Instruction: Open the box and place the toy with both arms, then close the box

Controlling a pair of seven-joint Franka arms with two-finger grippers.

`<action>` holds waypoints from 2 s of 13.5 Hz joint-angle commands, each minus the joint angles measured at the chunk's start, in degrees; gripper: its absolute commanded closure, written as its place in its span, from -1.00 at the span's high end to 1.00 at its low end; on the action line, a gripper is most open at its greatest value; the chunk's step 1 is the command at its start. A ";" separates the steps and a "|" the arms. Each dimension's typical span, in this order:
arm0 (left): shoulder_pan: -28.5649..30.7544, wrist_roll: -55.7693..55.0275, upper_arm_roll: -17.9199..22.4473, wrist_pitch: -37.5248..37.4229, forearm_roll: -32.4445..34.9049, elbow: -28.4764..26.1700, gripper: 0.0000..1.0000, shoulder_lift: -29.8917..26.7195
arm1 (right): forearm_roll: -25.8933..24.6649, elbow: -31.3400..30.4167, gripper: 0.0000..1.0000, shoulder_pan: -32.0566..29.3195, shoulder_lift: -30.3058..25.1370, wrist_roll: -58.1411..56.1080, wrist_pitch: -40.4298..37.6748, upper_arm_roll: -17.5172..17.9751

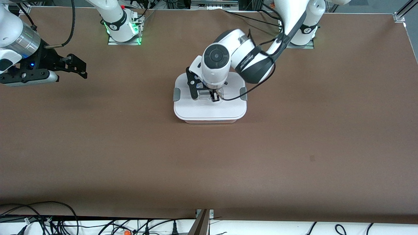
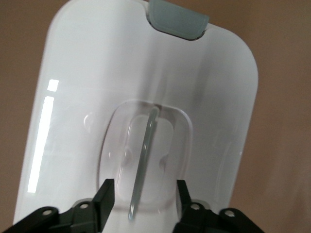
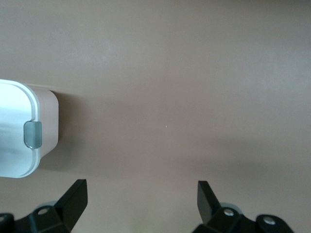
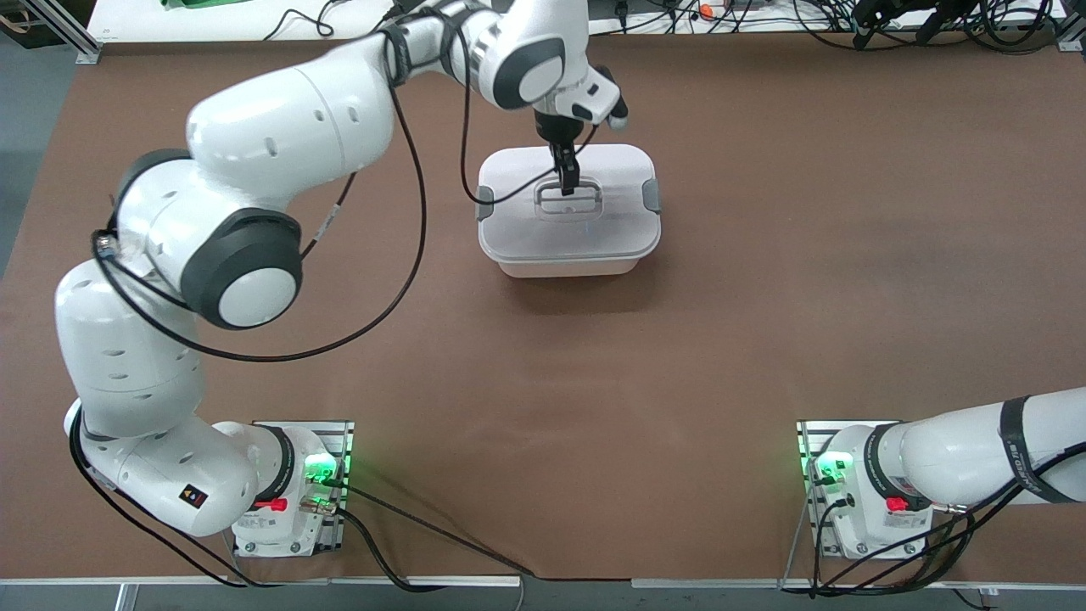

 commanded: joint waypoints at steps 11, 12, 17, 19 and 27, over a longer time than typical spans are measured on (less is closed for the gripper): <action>28.32 10.67 3.71 -20.54 1.36 1.58 1.00 -16.44 | -8.09 3.52 1.00 0.29 -5.78 0.39 -8.08 1.38; 28.15 9.64 6.25 -20.01 1.19 0.53 1.00 -18.97 | -8.00 3.70 1.00 0.29 -5.86 0.39 -8.34 1.30; 28.41 -19.83 10.76 -8.34 1.19 -19.23 1.00 -32.78 | -7.04 3.52 1.00 0.20 -5.52 -0.05 -8.87 -0.73; 28.94 -29.53 10.76 -5.16 1.19 -22.23 1.00 -35.51 | -6.34 3.52 1.00 0.20 -4.55 -0.05 -8.52 -0.64; 33.34 -28.78 8.30 -6.82 -0.66 -23.21 1.00 -36.13 | -4.31 3.79 1.00 0.11 -4.55 -0.14 -8.61 -0.29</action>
